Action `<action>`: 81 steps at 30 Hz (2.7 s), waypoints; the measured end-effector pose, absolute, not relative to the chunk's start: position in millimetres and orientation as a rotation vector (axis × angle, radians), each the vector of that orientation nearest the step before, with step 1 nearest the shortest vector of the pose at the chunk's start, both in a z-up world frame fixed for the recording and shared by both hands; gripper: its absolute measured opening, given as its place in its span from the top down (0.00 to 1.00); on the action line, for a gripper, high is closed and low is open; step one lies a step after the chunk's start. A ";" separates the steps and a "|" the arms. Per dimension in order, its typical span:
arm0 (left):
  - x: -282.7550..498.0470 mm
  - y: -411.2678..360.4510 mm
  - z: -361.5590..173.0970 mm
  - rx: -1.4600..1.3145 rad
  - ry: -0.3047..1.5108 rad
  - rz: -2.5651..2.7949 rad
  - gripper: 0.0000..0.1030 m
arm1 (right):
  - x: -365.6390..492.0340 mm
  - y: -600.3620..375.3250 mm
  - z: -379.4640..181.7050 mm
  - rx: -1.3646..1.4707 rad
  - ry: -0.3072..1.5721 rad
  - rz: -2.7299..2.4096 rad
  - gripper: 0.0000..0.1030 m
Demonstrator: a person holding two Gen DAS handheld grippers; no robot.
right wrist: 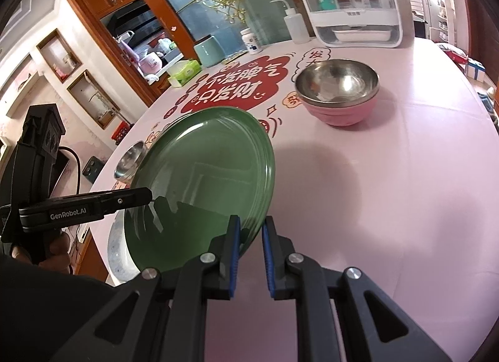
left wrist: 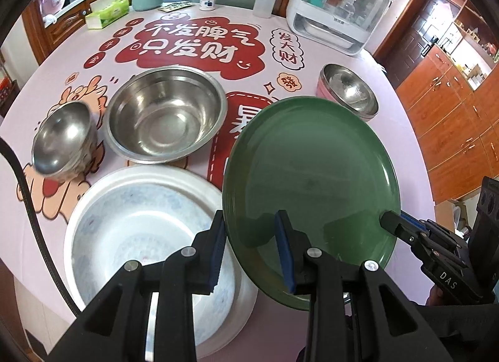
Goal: Organize plates and bowls
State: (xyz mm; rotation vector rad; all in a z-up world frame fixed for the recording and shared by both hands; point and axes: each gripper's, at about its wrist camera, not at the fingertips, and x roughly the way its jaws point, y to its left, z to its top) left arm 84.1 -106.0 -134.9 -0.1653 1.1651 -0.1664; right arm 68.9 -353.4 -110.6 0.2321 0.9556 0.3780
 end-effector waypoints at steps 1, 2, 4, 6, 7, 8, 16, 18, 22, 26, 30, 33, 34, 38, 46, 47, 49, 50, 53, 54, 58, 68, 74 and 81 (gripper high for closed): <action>80.7 -103.9 -134.3 -0.169 1.163 -0.162 0.71 | 67.8 -351.7 -109.9 0.229 0.956 0.382 0.87; 78.5 -102.7 -134.0 -0.171 1.162 -0.160 0.71 | 66.5 -349.7 -109.3 0.225 0.956 0.386 0.87; 73.4 -99.7 -133.4 -0.177 1.160 -0.153 0.71 | 63.5 -346.3 -108.7 0.220 0.956 0.392 0.87; 69.1 -96.7 -133.0 -0.182 1.158 -0.147 0.71 | 60.3 -342.2 -108.1 0.212 0.959 0.399 0.87; 66.3 -94.6 -133.0 -0.185 1.158 -0.144 0.71 | 58.4 -340.6 -107.7 0.209 0.960 0.402 0.87; 64.8 -93.4 -133.1 -0.187 1.158 -0.141 0.71 | 57.9 -338.7 -107.7 0.206 0.962 0.405 0.87; 47.8 -80.9 -132.9 -0.201 1.159 -0.122 0.71 | 48.4 -322.6 -107.5 0.178 0.974 0.421 0.87; 43.1 -77.1 -133.1 -0.204 1.161 -0.118 0.71 | 45.4 -318.1 -107.7 0.175 0.977 0.423 0.87; 36.6 -67.4 -135.2 -0.210 1.170 -0.115 0.71 | 40.1 -307.5 -108.9 0.169 0.987 0.425 0.87; 30.9 -57.8 -138.3 -0.212 1.180 -0.116 0.71 | 36.1 -295.8 -110.2 0.162 0.999 0.421 0.87; 28.0 -46.9 -140.9 -0.205 1.193 -0.124 0.71 | 33.0 -284.7 -111.9 0.164 1.011 0.410 0.87; 26.8 -37.8 -142.3 -0.196 1.202 -0.131 0.71 | 31.2 -275.2 -112.8 0.164 1.016 0.401 0.87; 26.6 -33.9 -142.9 -0.193 1.206 -0.134 0.71 | 30.6 -271.8 -113.0 0.165 1.017 0.398 0.87; 27.1 -21.3 -144.2 -0.170 1.219 -0.134 0.71 | 28.7 -255.6 -112.9 0.160 1.017 0.389 0.87; 32.1 13.8 -147.3 -0.152 1.241 -0.150 0.71 | 34.1 -220.1 -116.5 0.154 1.033 0.368 0.86; 33.2 17.2 -148.3 -0.150 1.244 -0.152 0.71 | 34.4 -216.1 -117.2 0.153 1.037 0.365 0.86; 36.0 24.5 -150.4 -0.145 1.252 -0.157 0.71 | 36.2 -207.7 -119.4 0.152 1.045 0.356 0.86; 37.5 28.6 -151.8 -0.142 1.257 -0.160 0.71 | 37.0 -203.5 -120.6 0.152 1.049 0.351 0.86; 41.9 39.0 -156.5 -0.133 1.272 -0.167 0.71 | 39.6 -193.3 -123.8 0.150 1.063 0.339 0.86; 42.8 41.2 -158.2 -0.131 1.278 -0.168 0.71 | 40.6 -189.6 -125.2 0.149 1.070 0.334 0.86; 46.6 52.0 -167.6 -0.111 1.309 -0.175 0.71 | 42.6 -176.5 -131.3 0.145 1.096 0.317 0.86; 54.5 62.3 -185.8 -0.060 1.359 -0.217 0.71 | 47.0 -162.1 -146.4 0.151 1.147 0.257 0.86; 57.3 56.1 -187.8 -0.027 1.364 -0.247 0.71 | 46.0 -162.0 -149.7 0.154 1.162 0.223 0.83; 57.8 51.0 -187.5 -0.011 1.371 -0.244 0.71 | 44.8 -164.7 -148.4 0.152 1.163 0.226 0.82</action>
